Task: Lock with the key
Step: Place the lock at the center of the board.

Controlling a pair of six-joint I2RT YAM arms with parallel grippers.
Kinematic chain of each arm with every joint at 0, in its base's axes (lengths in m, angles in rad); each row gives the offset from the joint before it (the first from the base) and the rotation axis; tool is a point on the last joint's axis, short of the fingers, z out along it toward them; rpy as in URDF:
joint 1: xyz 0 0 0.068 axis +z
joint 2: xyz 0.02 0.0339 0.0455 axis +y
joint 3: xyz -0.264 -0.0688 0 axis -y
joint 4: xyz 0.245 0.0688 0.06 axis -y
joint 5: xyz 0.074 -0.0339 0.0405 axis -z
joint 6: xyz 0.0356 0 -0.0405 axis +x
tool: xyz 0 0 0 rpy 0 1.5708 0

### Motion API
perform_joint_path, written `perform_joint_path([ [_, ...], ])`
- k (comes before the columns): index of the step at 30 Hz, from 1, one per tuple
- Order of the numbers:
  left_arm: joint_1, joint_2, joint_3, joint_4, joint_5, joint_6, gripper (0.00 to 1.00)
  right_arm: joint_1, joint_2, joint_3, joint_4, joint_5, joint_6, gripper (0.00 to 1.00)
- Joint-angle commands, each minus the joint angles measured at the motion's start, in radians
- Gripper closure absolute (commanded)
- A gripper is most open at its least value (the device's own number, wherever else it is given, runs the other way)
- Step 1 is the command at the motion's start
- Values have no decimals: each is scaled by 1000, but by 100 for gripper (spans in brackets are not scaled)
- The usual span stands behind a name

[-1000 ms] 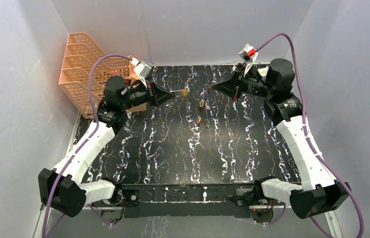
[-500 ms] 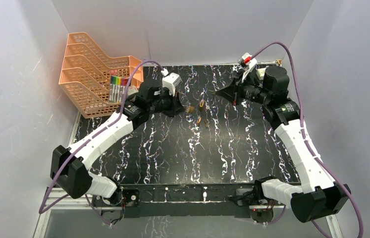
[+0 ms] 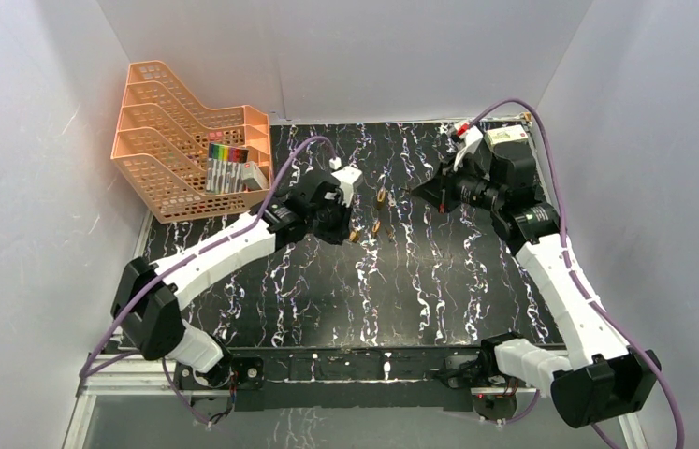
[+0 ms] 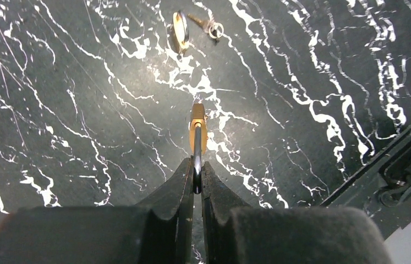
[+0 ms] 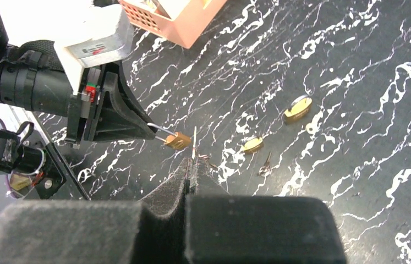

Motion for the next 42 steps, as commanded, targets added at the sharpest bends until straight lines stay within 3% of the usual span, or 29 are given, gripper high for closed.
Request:
perform_joint_path([
  [1, -27, 35, 60, -67, -84, -32, 100, -3, -66, -40, -7, 35, 38, 100],
  [11, -74, 152, 109, -81, -99, -65, 100, -4, -180, -185, -95, 94, 18, 100],
  [20, -94, 254, 130, -78, -80, -69, 100, -4, -219, -267, -68, 91, 63, 100],
  [42, -123, 400, 212, -141, -156, -98, 100, -3, -250, -308, -84, 103, 49, 100],
])
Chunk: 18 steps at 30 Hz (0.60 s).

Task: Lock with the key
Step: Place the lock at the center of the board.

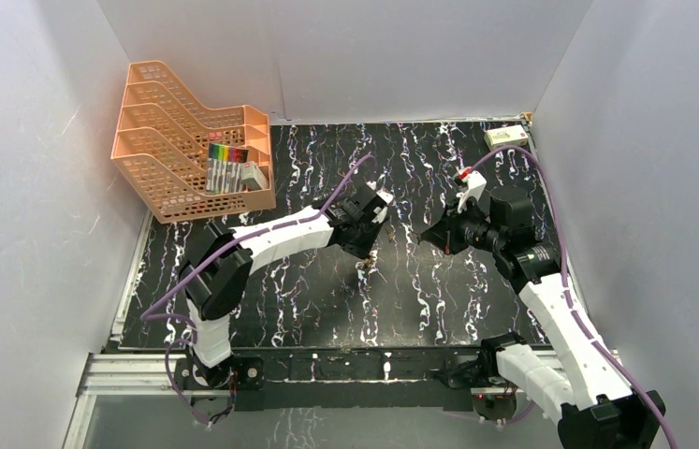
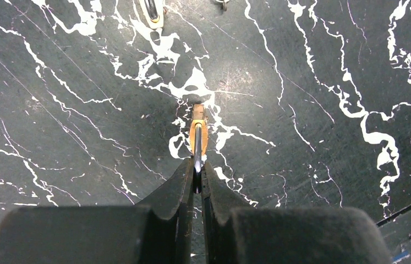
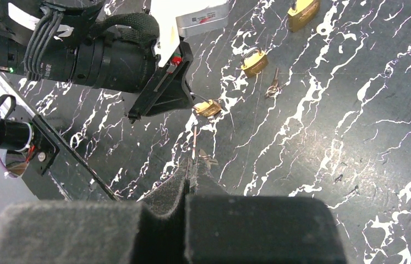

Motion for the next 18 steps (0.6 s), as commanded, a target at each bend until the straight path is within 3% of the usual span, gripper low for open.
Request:
perform_joint_path([
  [1, -4, 7, 44, -65, -58, -16, 100, -3, -24, -12, 23, 6, -2, 100],
  [18, -3, 47, 108, -144, -125, -80, 100, -4, -27, -18, 29, 2, -1, 100],
])
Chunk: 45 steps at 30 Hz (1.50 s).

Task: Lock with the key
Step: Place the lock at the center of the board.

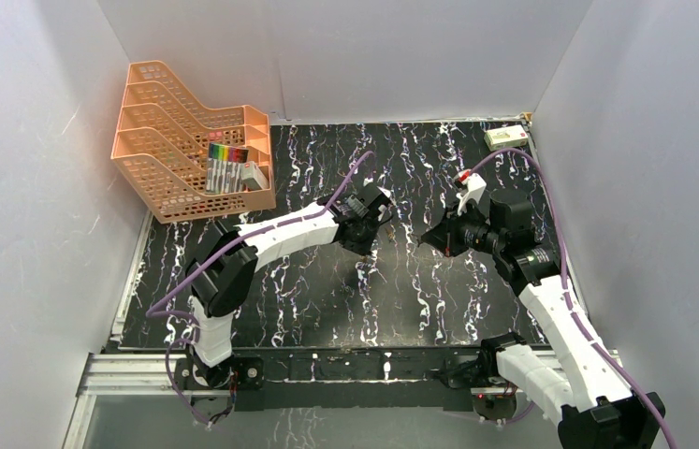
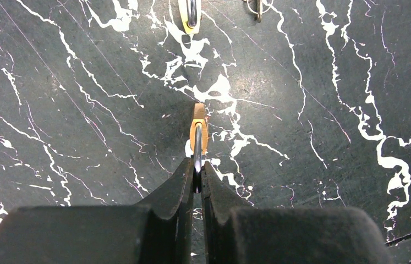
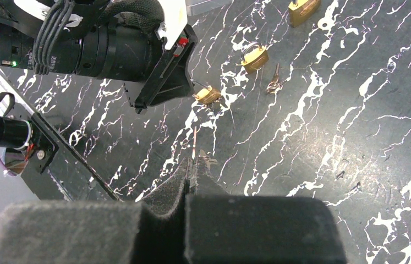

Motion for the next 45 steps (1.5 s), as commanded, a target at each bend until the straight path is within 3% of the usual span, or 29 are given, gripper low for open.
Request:
perform_joint_path([
  [1, -3, 3, 33, -58, -26, -15, 100, -3, -14, -1, 29, 0, -1, 100],
  [24, -4, 9, 59, -57, 83, -22, 100, -4, -12, -2, 36, 2, -2, 100],
  [45, -3, 8, 35, -67, 56, -21, 100, -3, -19, -13, 40, -4, -2, 100],
])
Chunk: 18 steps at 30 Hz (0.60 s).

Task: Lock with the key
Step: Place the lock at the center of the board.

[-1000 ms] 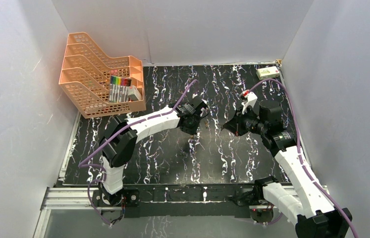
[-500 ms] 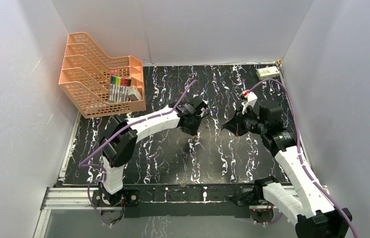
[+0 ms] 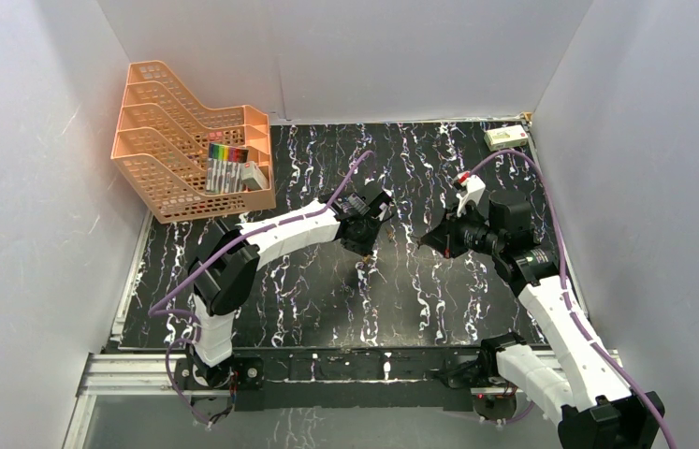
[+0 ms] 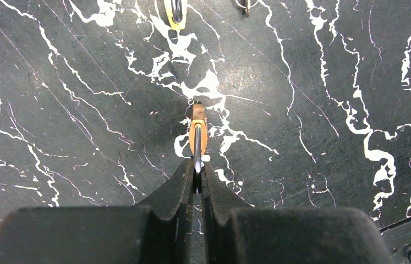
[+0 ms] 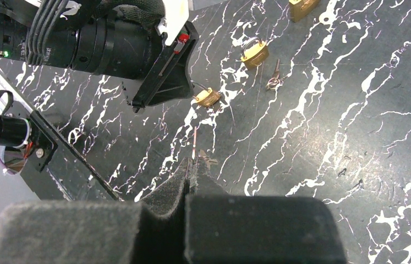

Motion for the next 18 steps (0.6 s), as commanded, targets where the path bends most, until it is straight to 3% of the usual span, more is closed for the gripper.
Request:
perform_joint_path([
  [1, -3, -7, 7, -39, 4, -1, 100, -3, -21, -2, 38, -3, -2, 100],
  [6, -4, -5, 11, -40, 2, -2, 100, -3, -25, -5, 39, 1, -2, 100],
  [10, -4, -2, 18, -44, -2, -5, 79, -3, -26, -7, 41, 1, -2, 100],
  [18, -4, -5, 24, -43, 7, -3, 71, -3, -33, -12, 41, 1, -1, 100],
])
